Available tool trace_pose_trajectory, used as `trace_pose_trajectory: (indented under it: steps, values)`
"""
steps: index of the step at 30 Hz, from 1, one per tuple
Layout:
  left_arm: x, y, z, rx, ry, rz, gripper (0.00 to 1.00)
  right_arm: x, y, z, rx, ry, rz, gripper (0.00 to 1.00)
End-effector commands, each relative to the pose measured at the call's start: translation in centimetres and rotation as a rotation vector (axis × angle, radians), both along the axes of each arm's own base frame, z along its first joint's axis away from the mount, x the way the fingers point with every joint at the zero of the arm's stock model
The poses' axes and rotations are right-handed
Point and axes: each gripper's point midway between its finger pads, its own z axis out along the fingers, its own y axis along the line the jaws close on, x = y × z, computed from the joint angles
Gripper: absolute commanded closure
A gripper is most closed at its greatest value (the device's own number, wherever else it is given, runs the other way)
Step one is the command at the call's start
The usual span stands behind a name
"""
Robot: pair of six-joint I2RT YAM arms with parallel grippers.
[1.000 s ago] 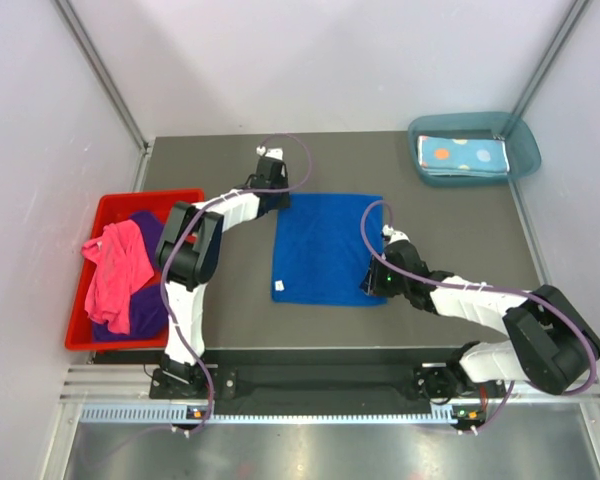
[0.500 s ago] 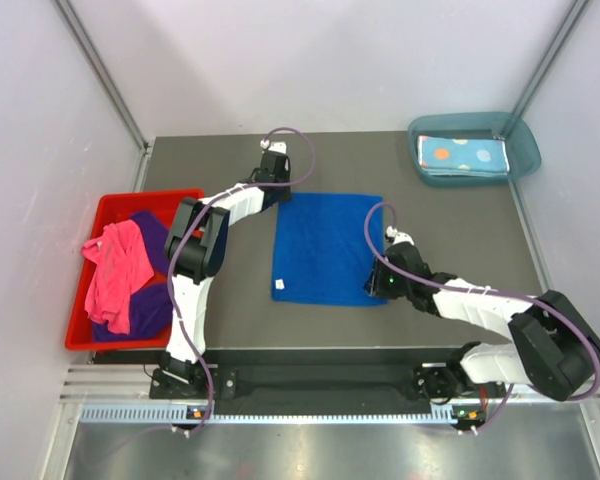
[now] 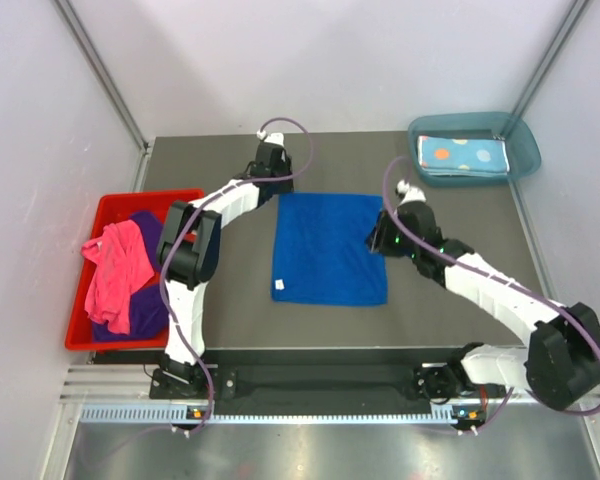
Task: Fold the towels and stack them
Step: Fold the towel
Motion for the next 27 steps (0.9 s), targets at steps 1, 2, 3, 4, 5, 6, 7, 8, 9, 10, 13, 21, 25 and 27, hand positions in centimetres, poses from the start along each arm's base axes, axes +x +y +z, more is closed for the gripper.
trace_pose_trajectory:
  steps: [1, 2, 3, 4, 5, 6, 7, 8, 9, 10, 13, 21, 25, 27]
  values:
    - [0.7, 0.6, 7.7, -0.032, -0.147, 0.013, 0.52, 5.1, -2.1, 3.6, -0.018, -0.099, -0.081, 0.6]
    - [0.5, 0.7, 7.7, -0.029, -0.143, 0.015, 0.52, 6.0, -2.5, 3.7, -0.02, -0.103, -0.093, 0.6]
    - [0.5, 0.8, 7.9, -0.03, -0.146, 0.017, 0.52, 7.3, -3.7, 3.8, -0.029, -0.112, -0.118, 0.6]
    - [0.2, 0.9, 7.4, -0.023, -0.13, 0.018, 0.52, 8.8, -3.5, 3.9, -0.024, -0.117, -0.114, 0.58]
    - [0.0, 1.0, 7.0, -0.025, -0.116, 0.021, 0.52, 9.8, -3.8, 3.9, -0.035, -0.12, -0.121, 0.57]
    - [-0.2, 0.9, 6.5, -0.023, -0.104, 0.015, 0.52, 10.9, -4.4, 3.7, -0.069, -0.126, -0.129, 0.57]
    - [-0.3, 0.9, 6.2, -0.022, -0.095, 0.013, 0.52, 12.4, -4.4, 3.0, -0.099, -0.112, -0.138, 0.57]
    - [-0.6, 0.7, 5.7, -0.023, -0.082, -0.004, 0.52, 13.3, -4.5, 2.6, -0.117, -0.104, -0.139, 0.57]
    - [-0.7, 0.7, 5.0, -0.018, -0.064, -0.01, 0.52, 14.8, -4.3, 3.5, -0.128, -0.125, -0.129, 0.57]
    - [-0.9, 0.7, 4.5, -0.014, -0.049, -0.015, 0.52, 15.5, -4.2, 1.3, -0.155, -0.08, -0.12, 0.58]
    - [-1.4, 0.7, 2.7, 0.009, -0.01, -0.033, 0.5, 17.9, -3.9, -0.6, -0.193, -0.058, -0.115, 0.55]
    - [-1.9, 2.1, -1.8, 0.077, 0.073, -0.046, 0.47, 21.8, -4.4, -4.4, -0.302, 0.013, -0.151, 0.54]
    - [-2.0, 2.6, -3.0, 0.086, 0.096, -0.039, 0.47, 22.4, -5.3, -6.0, -0.37, 0.046, -0.179, 0.54]
    - [-2.0, 2.7, -3.5, 0.084, 0.102, -0.039, 0.46, 22.7, -5.8, -6.0, -0.397, 0.044, -0.195, 0.54]
